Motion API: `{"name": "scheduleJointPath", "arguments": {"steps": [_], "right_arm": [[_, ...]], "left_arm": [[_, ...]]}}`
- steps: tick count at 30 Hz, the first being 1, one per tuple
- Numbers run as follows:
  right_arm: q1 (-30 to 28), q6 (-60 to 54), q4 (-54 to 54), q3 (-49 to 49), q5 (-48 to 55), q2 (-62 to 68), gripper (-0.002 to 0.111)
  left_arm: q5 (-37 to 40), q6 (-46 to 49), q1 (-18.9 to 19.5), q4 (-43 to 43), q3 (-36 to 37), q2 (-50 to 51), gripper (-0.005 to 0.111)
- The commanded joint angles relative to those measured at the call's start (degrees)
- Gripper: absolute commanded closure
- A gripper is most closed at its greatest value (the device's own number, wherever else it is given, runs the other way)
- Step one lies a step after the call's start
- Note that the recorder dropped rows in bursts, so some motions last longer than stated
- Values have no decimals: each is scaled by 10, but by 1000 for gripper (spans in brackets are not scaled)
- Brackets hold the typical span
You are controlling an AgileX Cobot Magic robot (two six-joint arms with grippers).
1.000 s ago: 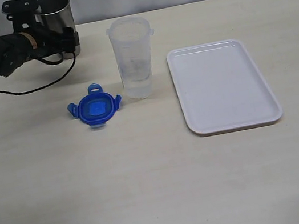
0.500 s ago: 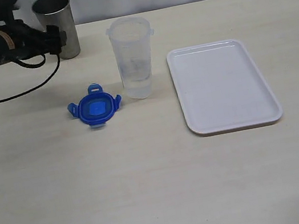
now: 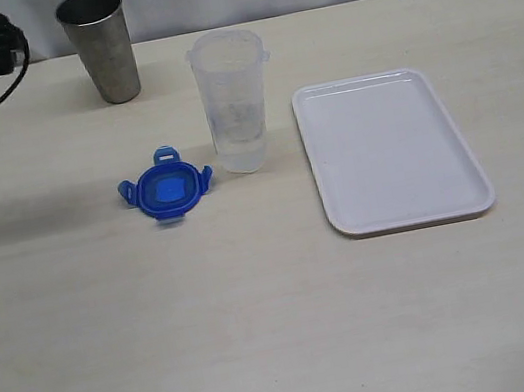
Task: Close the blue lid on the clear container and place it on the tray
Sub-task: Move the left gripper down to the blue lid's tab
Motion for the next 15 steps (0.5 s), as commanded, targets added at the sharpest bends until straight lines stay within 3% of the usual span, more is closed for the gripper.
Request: {"name": "scheduleJointPath", "arguments": {"steps": [1, 2, 5, 12, 15], "right_arm": [[-1, -4, 0, 1, -6, -3, 104], [-1, -4, 0, 1, -6, -3, 104], [-1, -4, 0, 1, -6, -3, 104], [-1, -4, 0, 1, -6, -3, 104], [-1, -4, 0, 1, -6, -3, 104]], "left_arm": [[146, 98, 0, -116, -36, 1, 22], [151, 176, 0, -206, -37, 2, 22], [153, 314, -8, -347, -37, 16, 22], [108, 316, -62, -336, -36, 121, 22], [101, 312, -64, -367, -36, 148, 42]]}}
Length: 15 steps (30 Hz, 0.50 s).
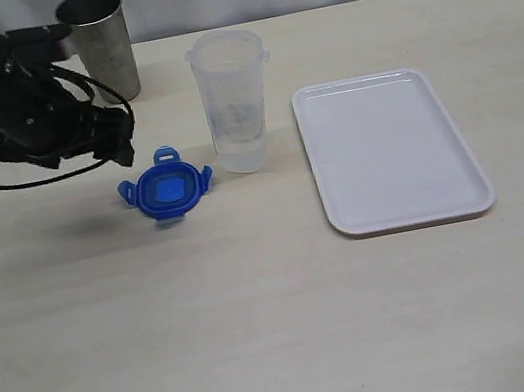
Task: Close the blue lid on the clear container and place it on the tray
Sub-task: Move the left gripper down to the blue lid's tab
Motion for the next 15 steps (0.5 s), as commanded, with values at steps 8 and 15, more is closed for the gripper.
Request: {"name": "scheduleJointPath", "arguments": {"steps": [8, 15], "right_arm": [[-1, -4, 0, 1, -6, -3, 104], [-1, -4, 0, 1, -6, -3, 104]], "left_arm": [[-79, 1, -4, -29, -4, 35, 74], [-60, 1, -4, -25, -4, 51, 74]]}}
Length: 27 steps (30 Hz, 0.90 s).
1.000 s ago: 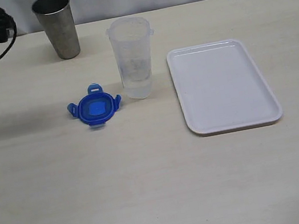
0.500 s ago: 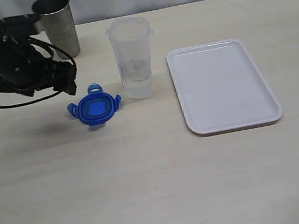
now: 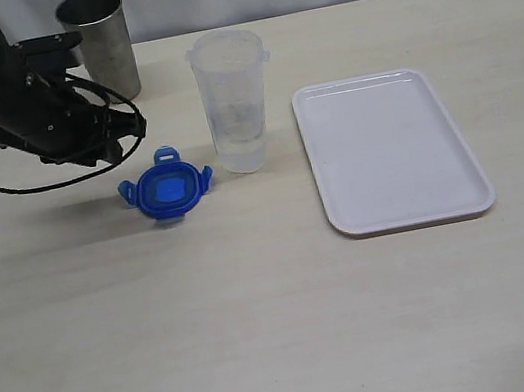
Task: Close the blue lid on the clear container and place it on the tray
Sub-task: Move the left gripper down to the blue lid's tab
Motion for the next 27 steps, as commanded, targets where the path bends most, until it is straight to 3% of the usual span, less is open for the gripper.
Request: {"name": "scheduleJointPath", "arguments": {"steps": [1, 27], "right_arm": [[-1, -4, 0, 1, -6, -3, 104], [-1, -4, 0, 1, -6, -3, 104]], "left_arm": [[17, 1, -3, 0, -4, 16, 74], [-36, 46, -13, -80, -4, 78, 74]]}}
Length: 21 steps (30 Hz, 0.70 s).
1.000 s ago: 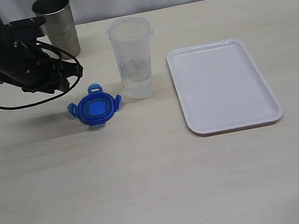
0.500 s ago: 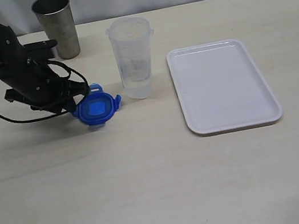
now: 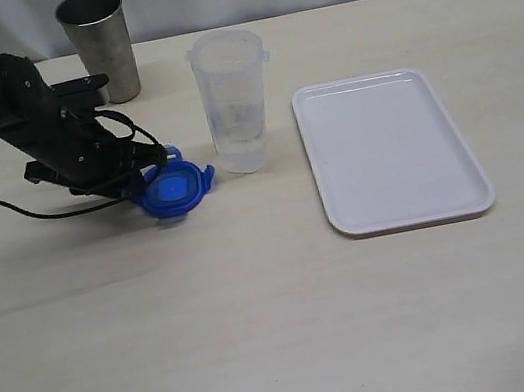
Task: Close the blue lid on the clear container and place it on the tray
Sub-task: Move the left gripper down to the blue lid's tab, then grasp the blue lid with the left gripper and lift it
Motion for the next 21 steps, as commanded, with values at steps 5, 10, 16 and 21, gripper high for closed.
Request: {"name": "scheduleJointPath", "arguments": {"steps": [5, 10, 16, 21], "right_arm": [[-1, -4, 0, 1, -6, -3, 104], [-1, -4, 0, 1, -6, -3, 104], [-1, -4, 0, 1, -6, -3, 104], [-1, -4, 0, 1, -6, -3, 104]], "left_arm": [[-5, 7, -6, -9, -3, 1, 75], [5, 7, -6, -11, -3, 1, 75], [14, 7, -6, -11, -3, 1, 75], [14, 7, -6, -10, -3, 1, 75]]}}
